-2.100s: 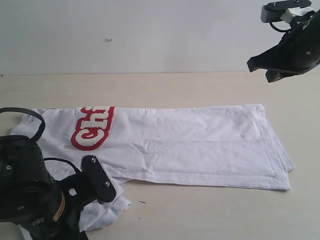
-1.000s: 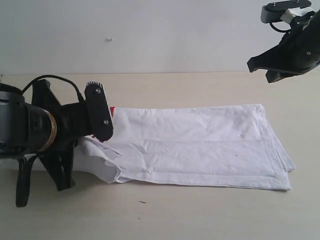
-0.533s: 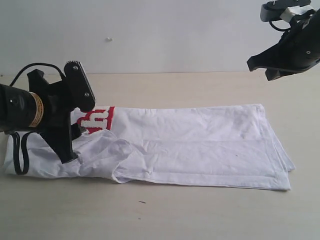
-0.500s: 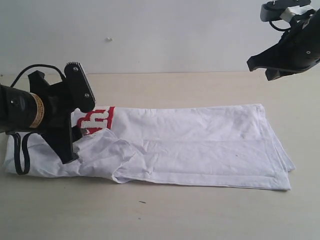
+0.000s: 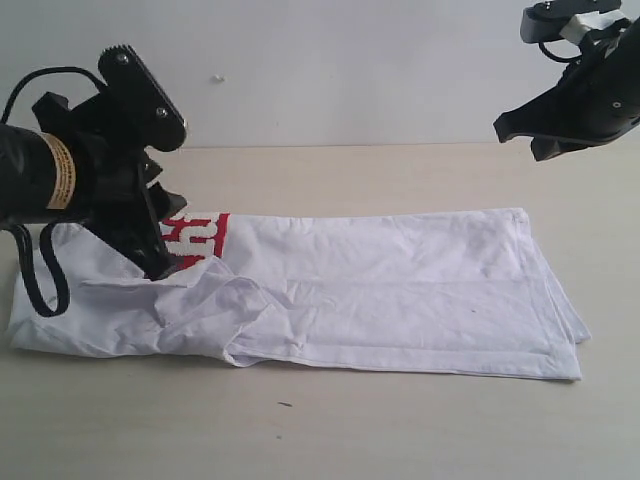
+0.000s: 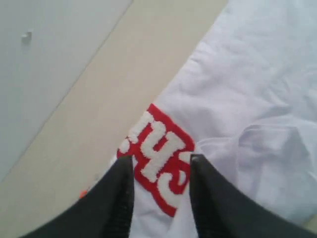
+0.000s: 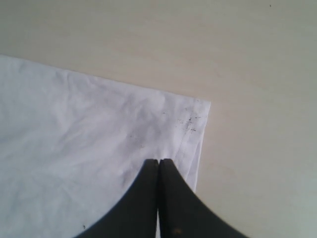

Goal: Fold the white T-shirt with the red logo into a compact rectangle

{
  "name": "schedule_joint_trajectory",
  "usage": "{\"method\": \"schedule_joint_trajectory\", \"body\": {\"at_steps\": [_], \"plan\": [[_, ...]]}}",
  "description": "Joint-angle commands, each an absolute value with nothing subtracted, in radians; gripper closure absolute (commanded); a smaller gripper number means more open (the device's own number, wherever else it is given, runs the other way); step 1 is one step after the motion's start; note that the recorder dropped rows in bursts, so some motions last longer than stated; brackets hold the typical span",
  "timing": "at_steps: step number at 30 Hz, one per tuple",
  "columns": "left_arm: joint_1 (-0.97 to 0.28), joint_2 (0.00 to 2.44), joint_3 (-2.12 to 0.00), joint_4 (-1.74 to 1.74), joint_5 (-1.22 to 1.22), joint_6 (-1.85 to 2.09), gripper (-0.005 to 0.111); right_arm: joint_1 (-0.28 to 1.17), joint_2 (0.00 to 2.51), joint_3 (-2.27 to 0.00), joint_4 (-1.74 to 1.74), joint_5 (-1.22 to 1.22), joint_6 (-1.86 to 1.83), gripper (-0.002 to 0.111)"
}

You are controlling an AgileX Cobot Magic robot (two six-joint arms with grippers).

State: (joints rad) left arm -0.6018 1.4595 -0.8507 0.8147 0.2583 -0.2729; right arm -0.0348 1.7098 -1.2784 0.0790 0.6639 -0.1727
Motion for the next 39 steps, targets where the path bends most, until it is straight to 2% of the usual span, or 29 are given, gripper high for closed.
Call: {"method": "schedule_joint_trajectory", "body": {"at_steps": [1,3,4,11,17,25,30,34,39], "plan": [[-0.722,1.486,-0.810,0.668,0.411,-0.042,0.092,-0.034,1.699,-1.273,0.078,0.659,-0.182,0.108],[-0.749,1.526,-0.752,0.668,0.454,0.117,0.106,-0.034,1.699,-1.273,0.078,0.659,-0.182,0.108],[-0.754,1.543,-0.736,0.670,0.456,0.171,0.107,-0.034,1.699,-1.273,0.078,0.659,-0.182,0.108],[-0.723,1.672,-0.730,0.771,0.344,0.152,0.107,-0.034,1.699,-1.273,0.078,0.661,-0.182,0.108],[-0.555,1.787,-0.844,0.904,0.322,-0.041,0.107,-0.034,1.699,-1.273,0.078,0.656,-0.182,0.108],[-0.425,1.817,-0.928,0.873,0.105,-0.075,0.107,-0.034,1.701,-1.273,0.078,0.634,-0.182,0.108],[-0.348,1.848,-0.962,0.869,0.111,-0.130,0.107,-0.034,1.701,-1.273,0.078,0.634,-0.182,0.108],[-0.315,1.846,-0.979,0.867,0.116,-0.237,0.107,-0.034,1.701,-1.273,0.078,0.634,-0.182,0.108],[-0.332,1.784,-0.983,0.818,0.151,-0.275,0.107,-0.034,1.701,-1.273,0.078,0.634,-0.182,0.108]]}}
